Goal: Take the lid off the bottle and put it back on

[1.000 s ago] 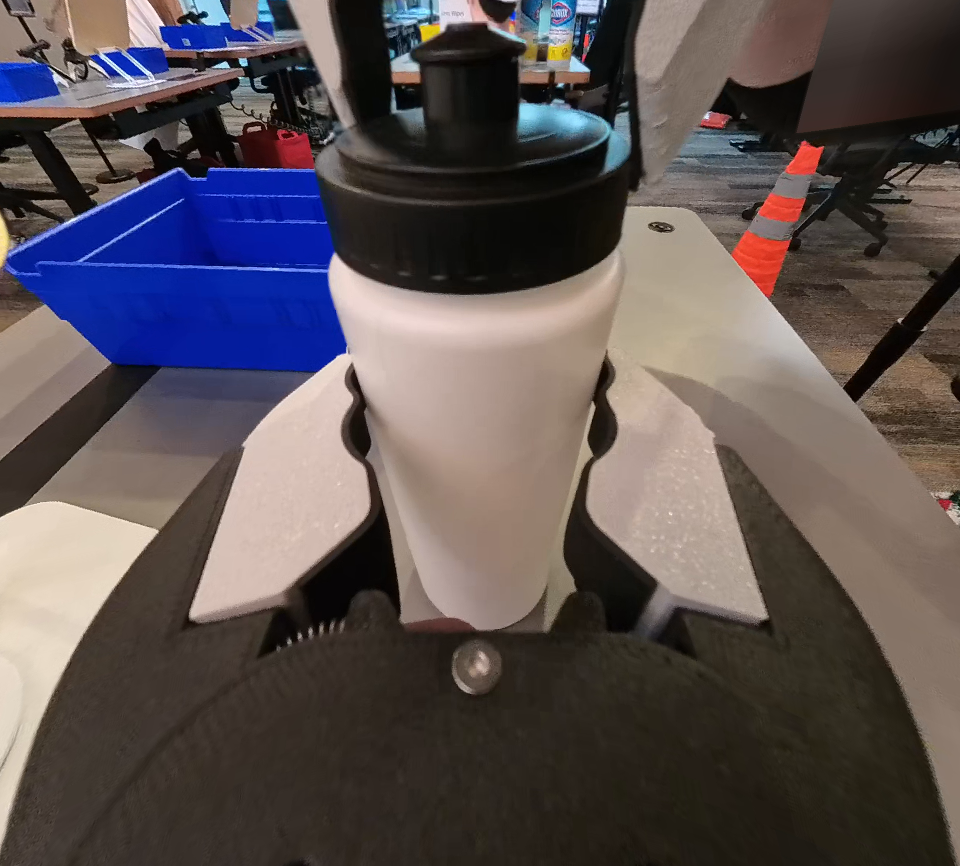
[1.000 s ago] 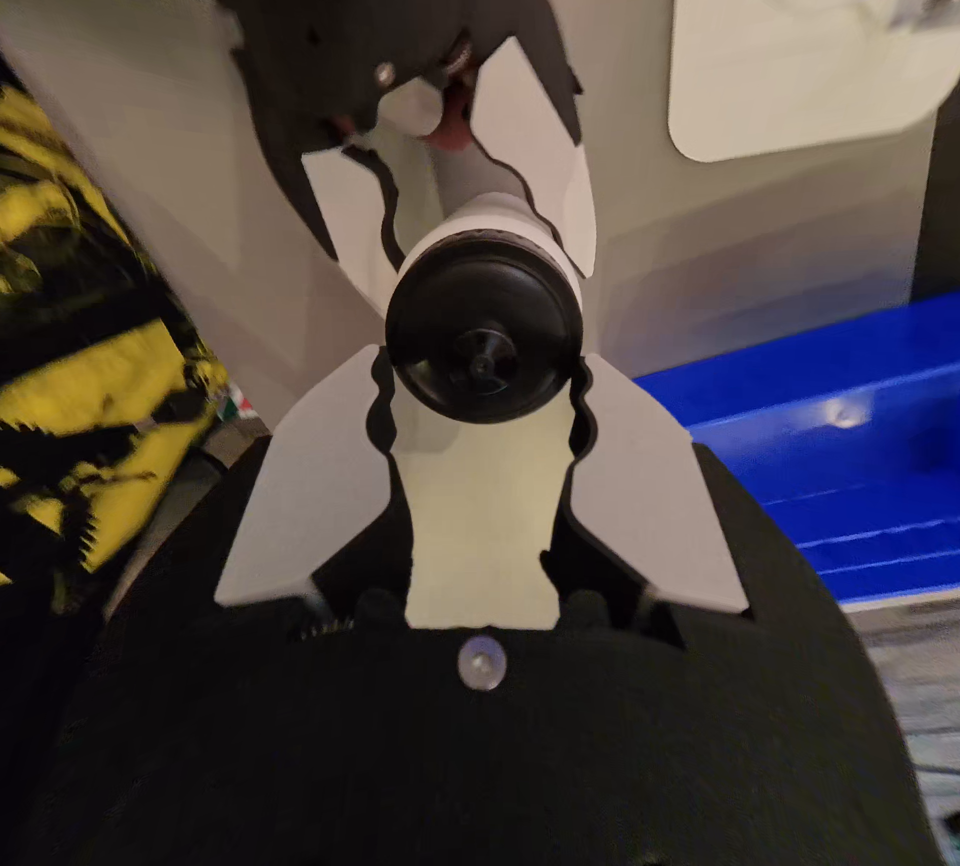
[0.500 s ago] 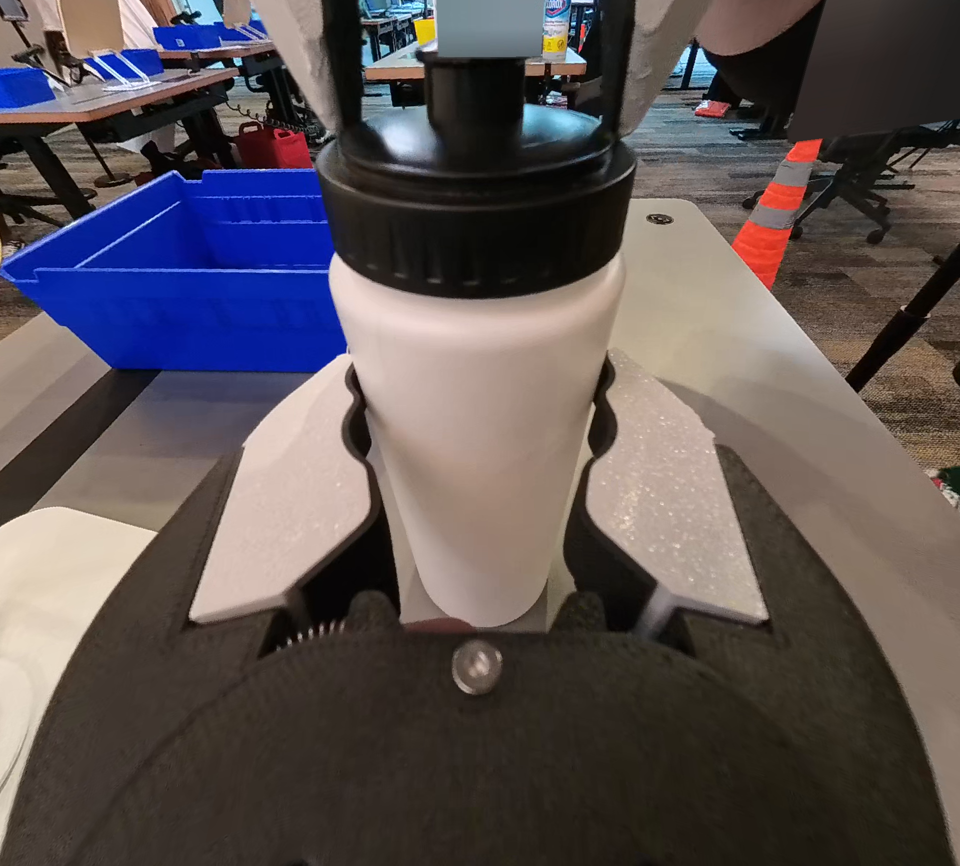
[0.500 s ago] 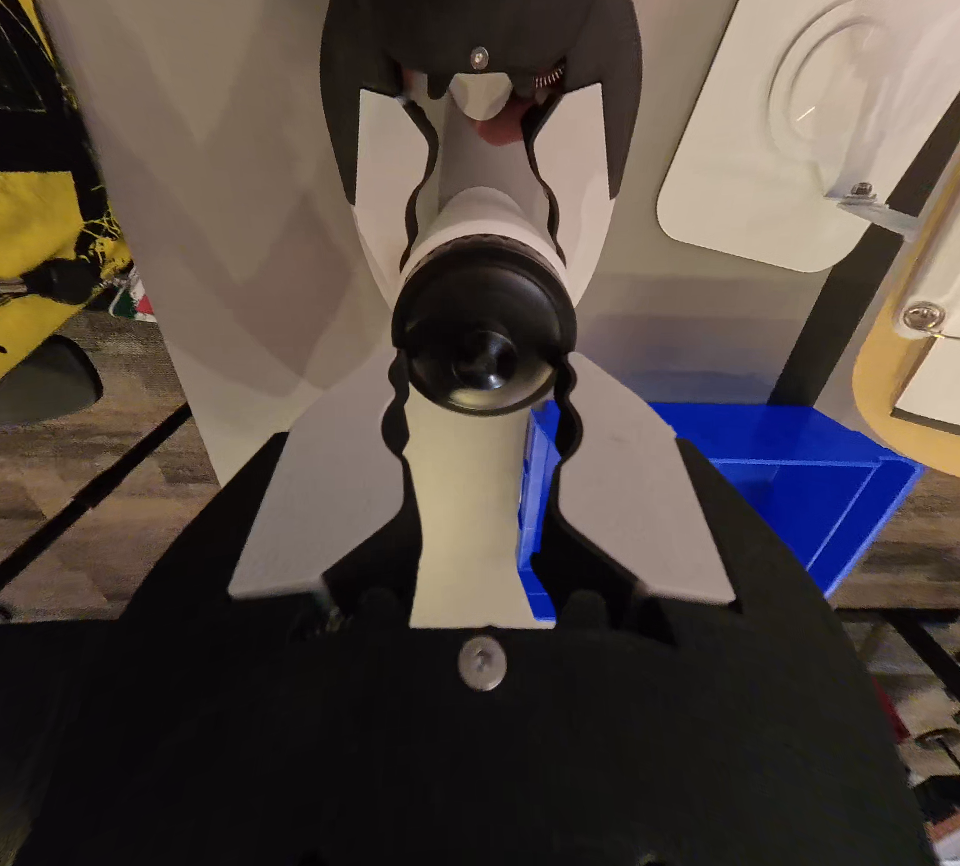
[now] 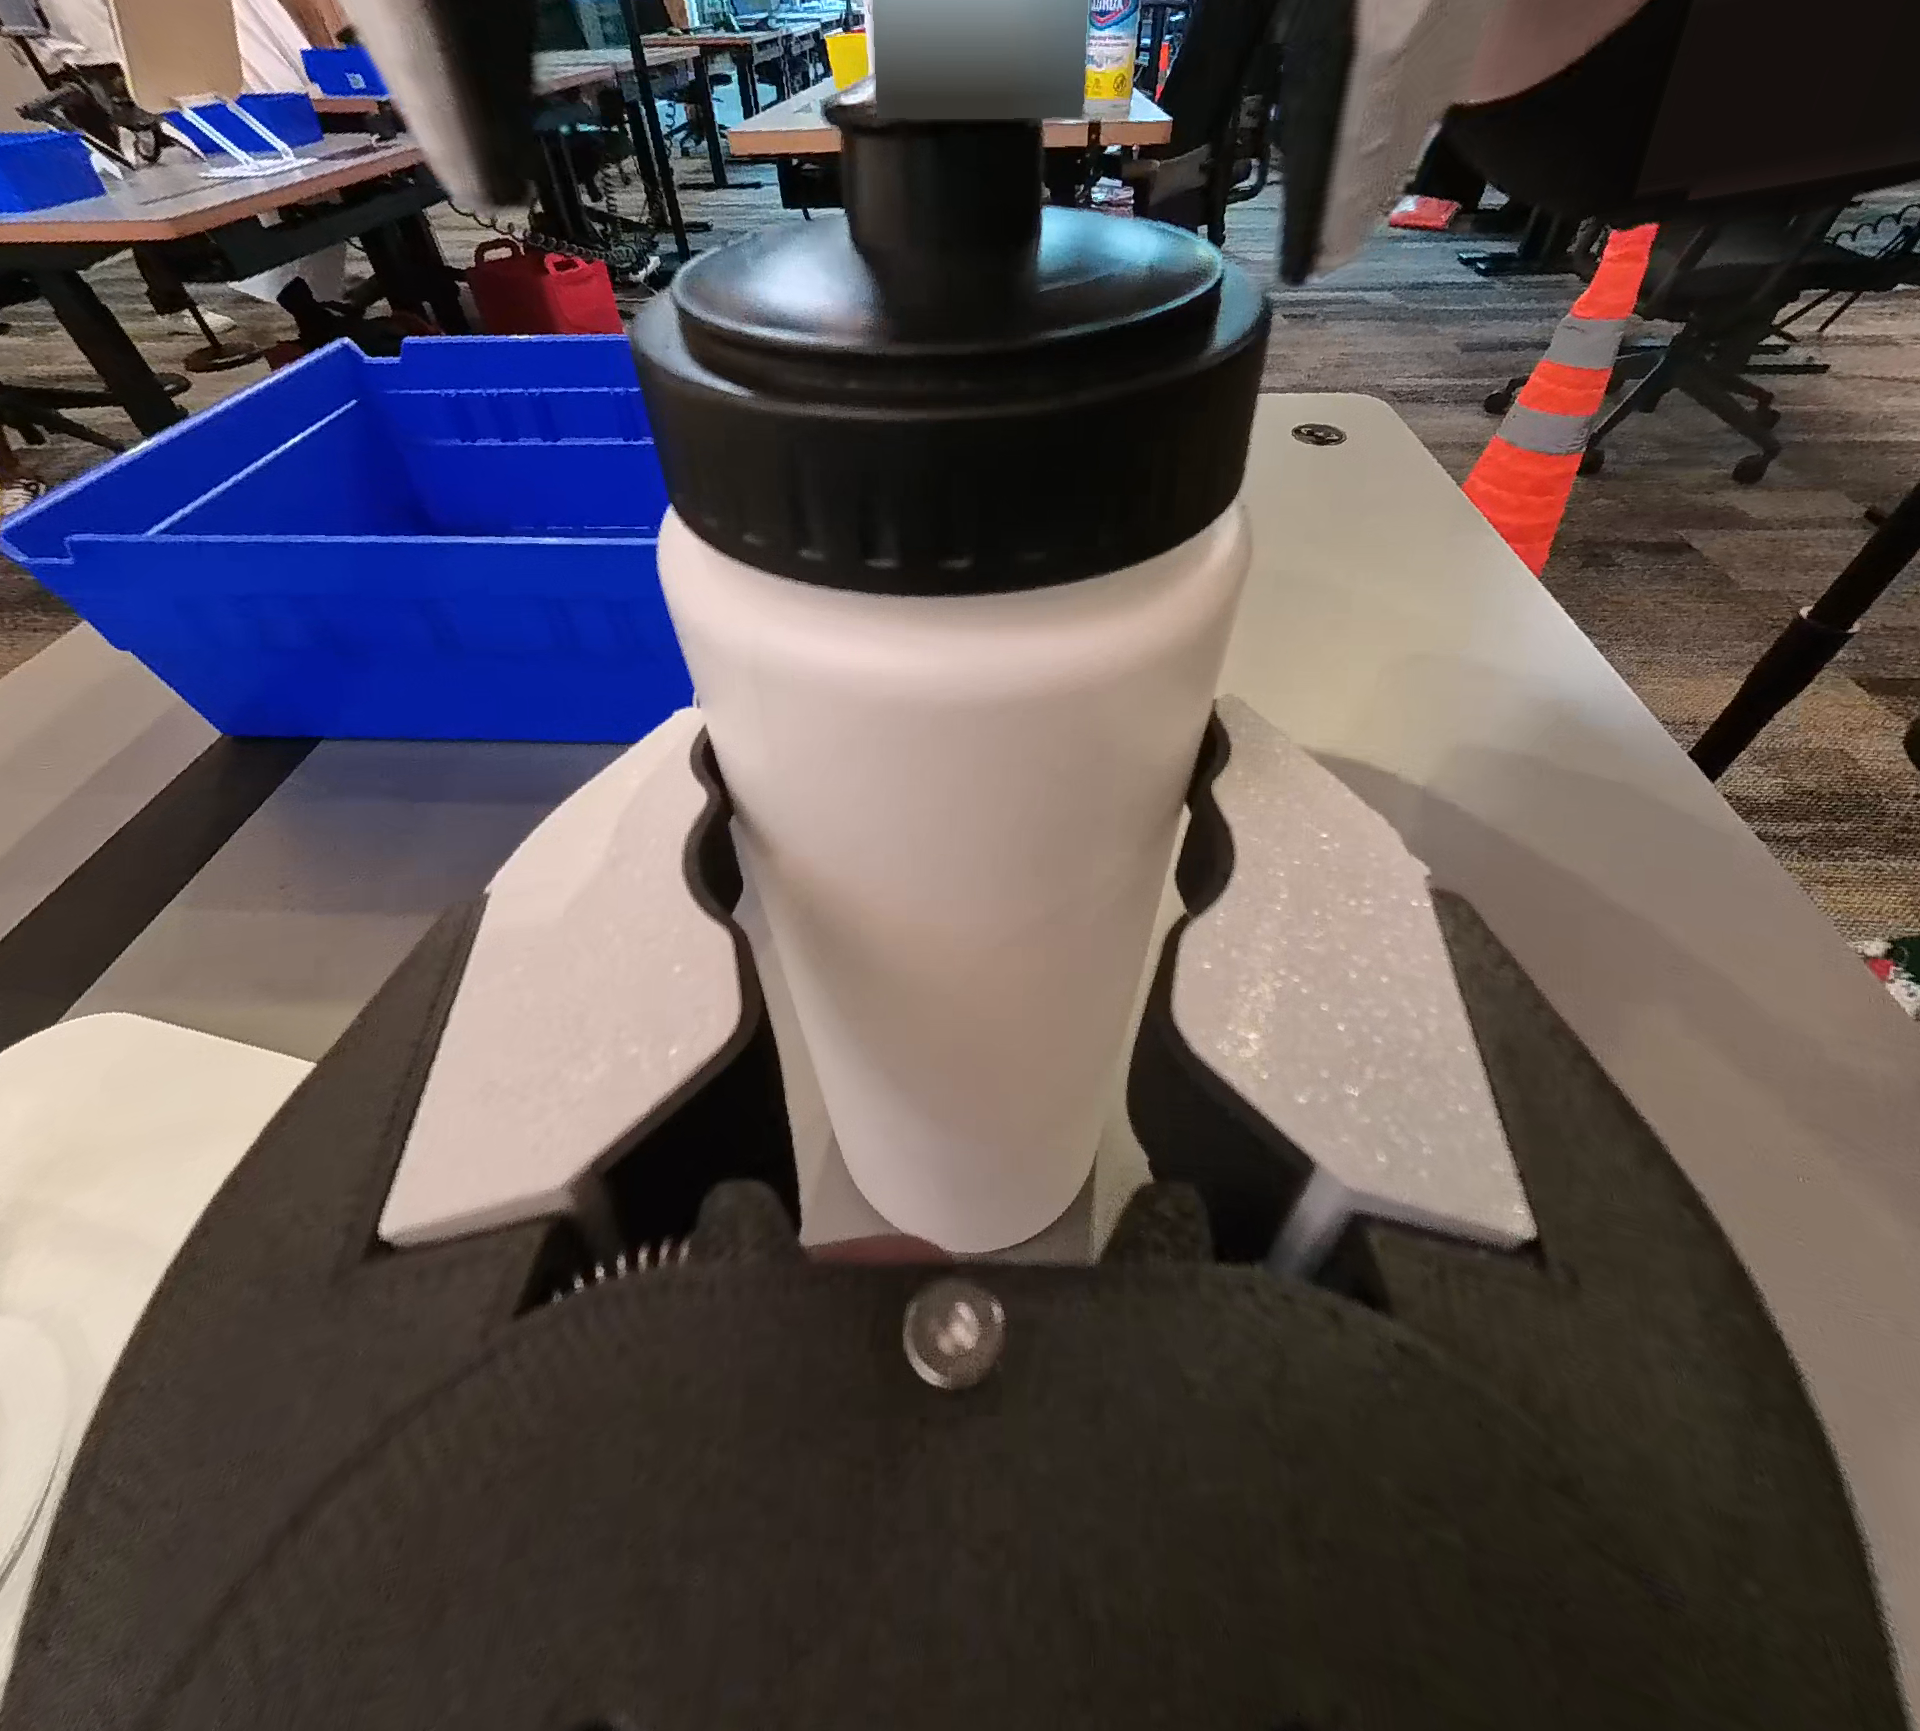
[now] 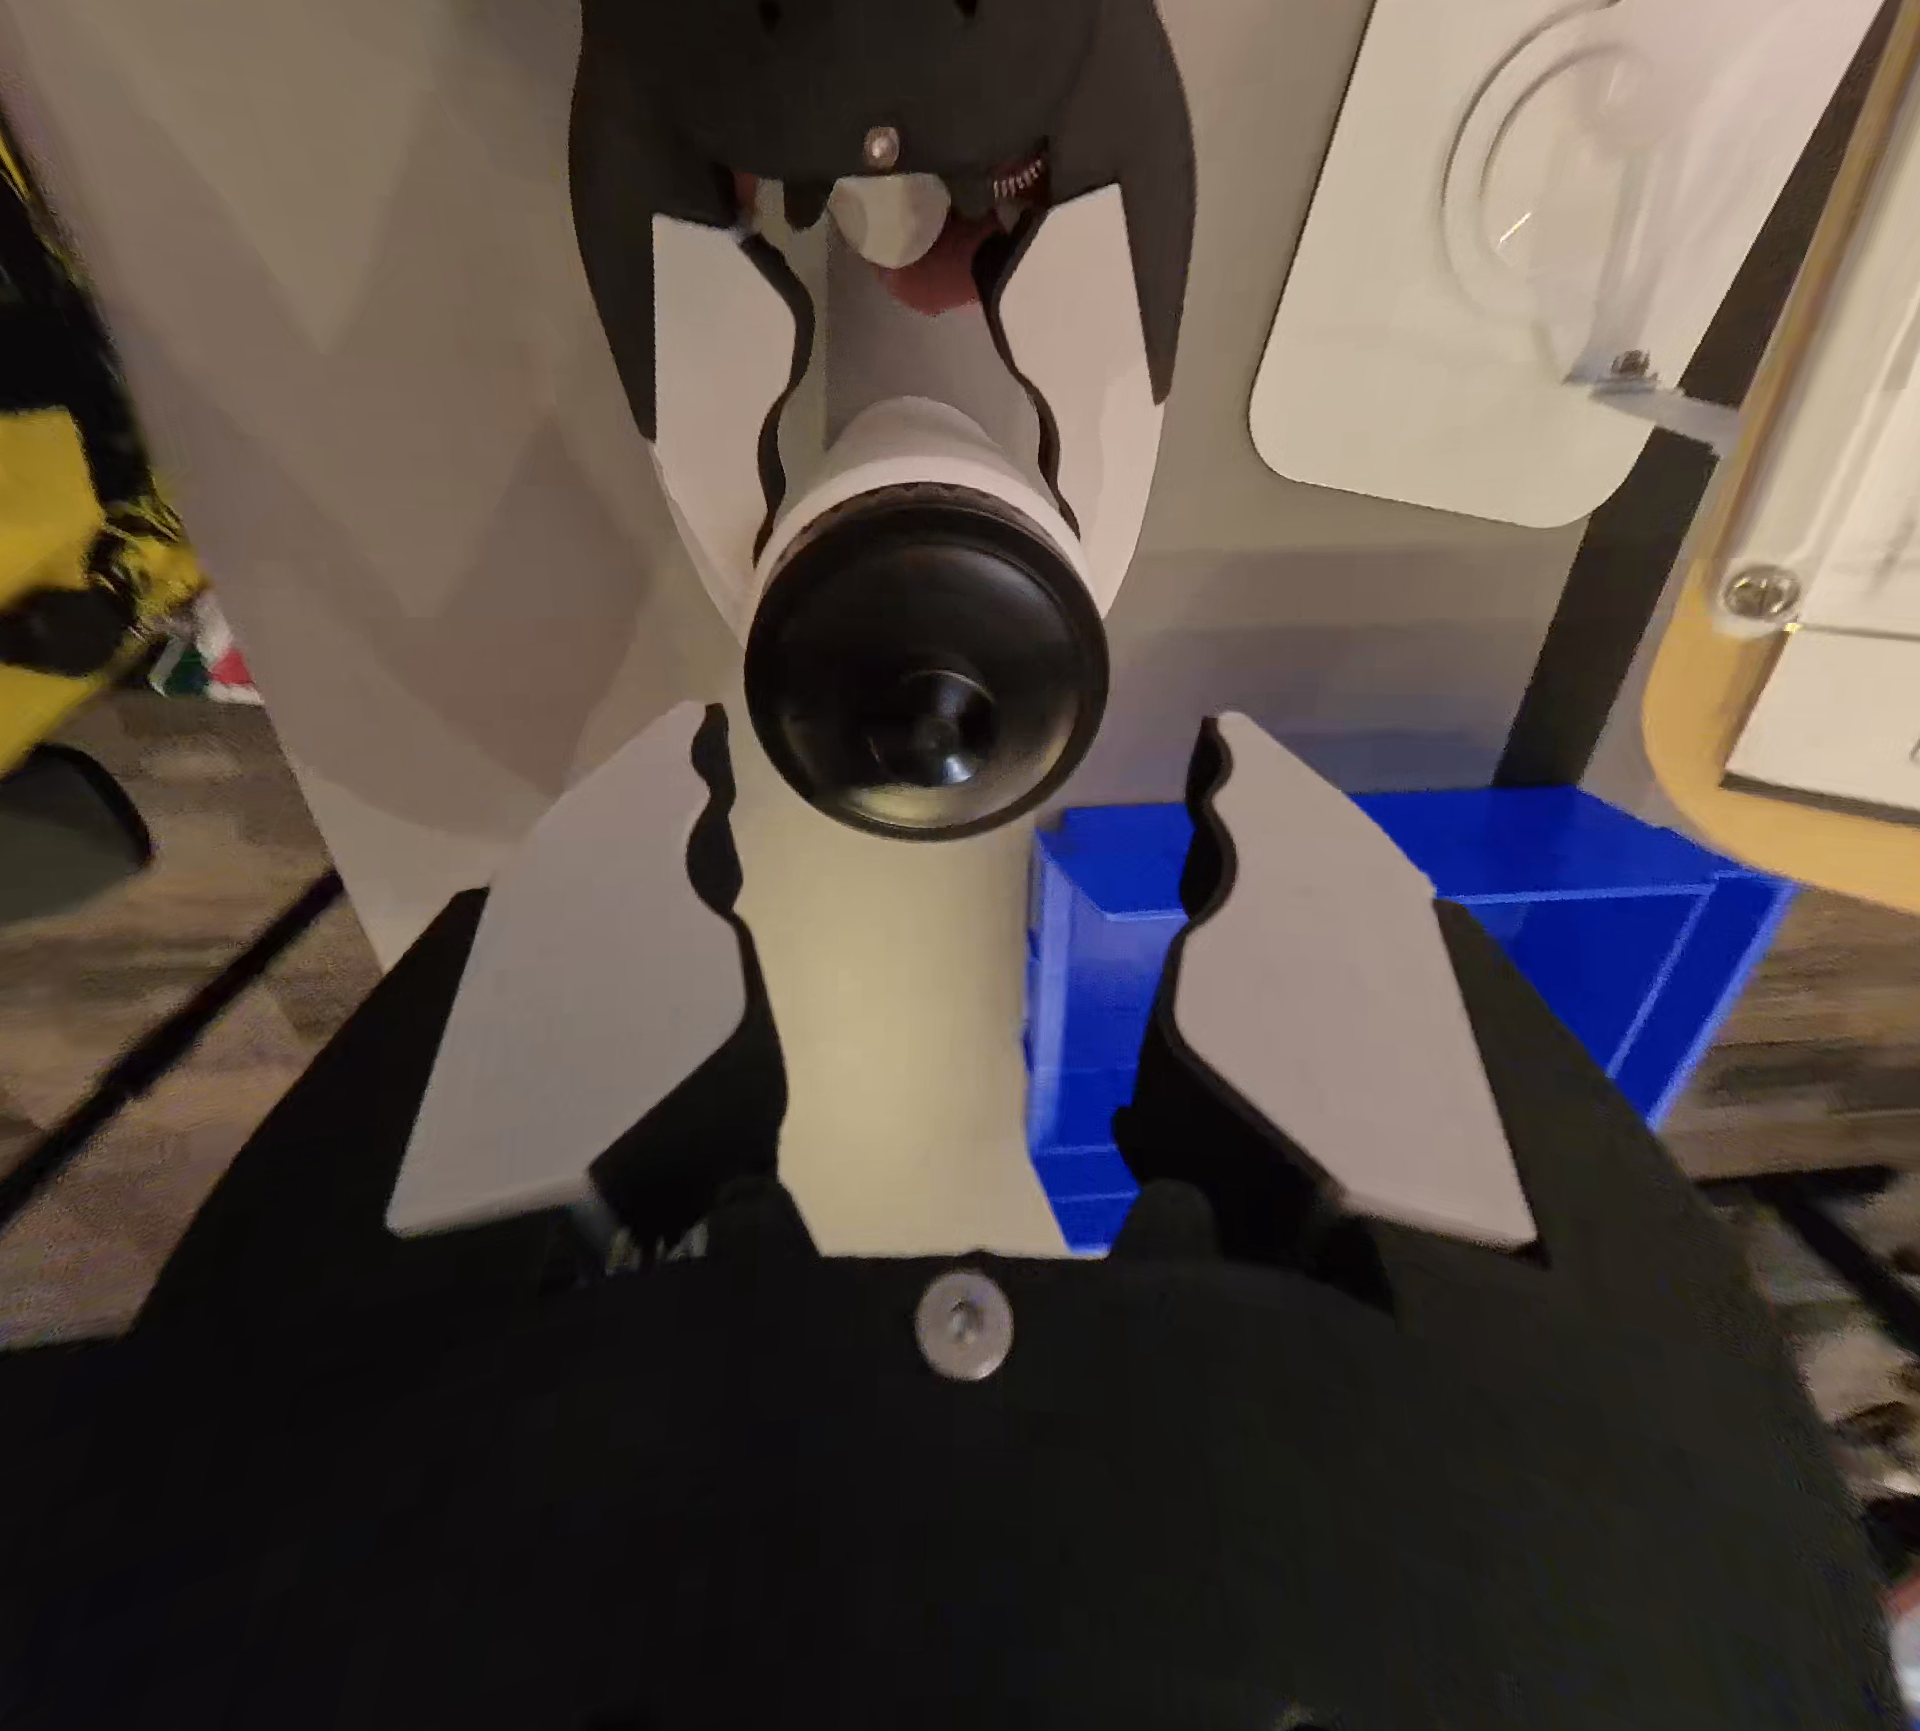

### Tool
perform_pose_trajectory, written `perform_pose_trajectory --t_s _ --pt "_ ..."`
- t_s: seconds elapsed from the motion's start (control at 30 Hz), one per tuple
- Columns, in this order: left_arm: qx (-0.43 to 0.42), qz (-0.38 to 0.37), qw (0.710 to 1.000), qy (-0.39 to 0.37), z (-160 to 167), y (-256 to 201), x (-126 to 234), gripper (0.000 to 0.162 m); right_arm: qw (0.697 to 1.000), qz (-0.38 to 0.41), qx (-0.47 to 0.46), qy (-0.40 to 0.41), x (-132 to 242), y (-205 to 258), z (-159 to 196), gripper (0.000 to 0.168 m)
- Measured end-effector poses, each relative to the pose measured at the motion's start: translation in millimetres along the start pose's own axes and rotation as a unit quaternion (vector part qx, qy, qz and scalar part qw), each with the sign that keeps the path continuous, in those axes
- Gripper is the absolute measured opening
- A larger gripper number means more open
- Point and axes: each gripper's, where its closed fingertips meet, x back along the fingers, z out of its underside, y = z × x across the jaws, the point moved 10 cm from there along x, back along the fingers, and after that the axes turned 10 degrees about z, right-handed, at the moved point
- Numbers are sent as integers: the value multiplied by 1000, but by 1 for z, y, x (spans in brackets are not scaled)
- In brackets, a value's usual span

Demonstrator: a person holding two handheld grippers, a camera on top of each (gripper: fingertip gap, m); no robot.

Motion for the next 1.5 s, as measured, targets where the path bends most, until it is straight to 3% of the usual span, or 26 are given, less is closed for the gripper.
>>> perform_pose_trajectory --t_s 0.1,0.2,0.37,0.47,0.53,0.6,0.73,0.77,0.87,0.97,1.03,1.13,1.23,1.37,1.43,1.5 --pt "1 0 1000 -1 0 0 0 84 999 -27 37 8 -4 1 -2 64" --pt "1 0 1000 -1 0 0 0 84 999 -25 25 9 -3 3 -2 63" --pt "5 2 1000 -6 1 2 2 83 985 -27 -169 20 -4 3 1 64" --pt "-2 1 1000 2 0 0 0 84 992 -17 -126 24 -2 6 0 64" --pt "-1 1 1000 0 0 0 0 83 996 -8 -84 8 0 3 0 83" --pt "-2 1 1000 2 0 0 0 84 999 0 -41 6 0 -1 2 85" --pt "-1 1 1000 0 0 0 0 84 999 -32 29 11 -9 -3 2 76" --pt "-1 1 1000 0 0 0 0 84 998 -45 43 10 -10 -1 1 67" --pt "-1 1 1000 -1 0 0 0 84 999 -48 10 19 -11 0 1 67" --pt "10 -2 1000 -7 1 3 2 83 986 -62 -154 34 -12 -4 3 67" --pt "3 1 1000 -6 1 2 3 83 981 -47 -184 29 -11 1 2 67" --pt "-2 2 1000 0 0 0 -1 83 989 -36 -142 29 -10 4 3 68" --pt "-2 2 1000 1 0 -1 -1 83 996 -27 -84 17 -6 -3 5 81" --pt "-2 2 1000 -1 0 -1 -1 83 998 -51 5 21 -11 -2 5 69" --pt "-1 2 1000 -2 0 -1 -1 83 998 -55 14 25 -15 -1 3 68" --pt "-1 1 1000 -2 0 0 -1 83 997 -60 -34 35 -15 -1 4 68"
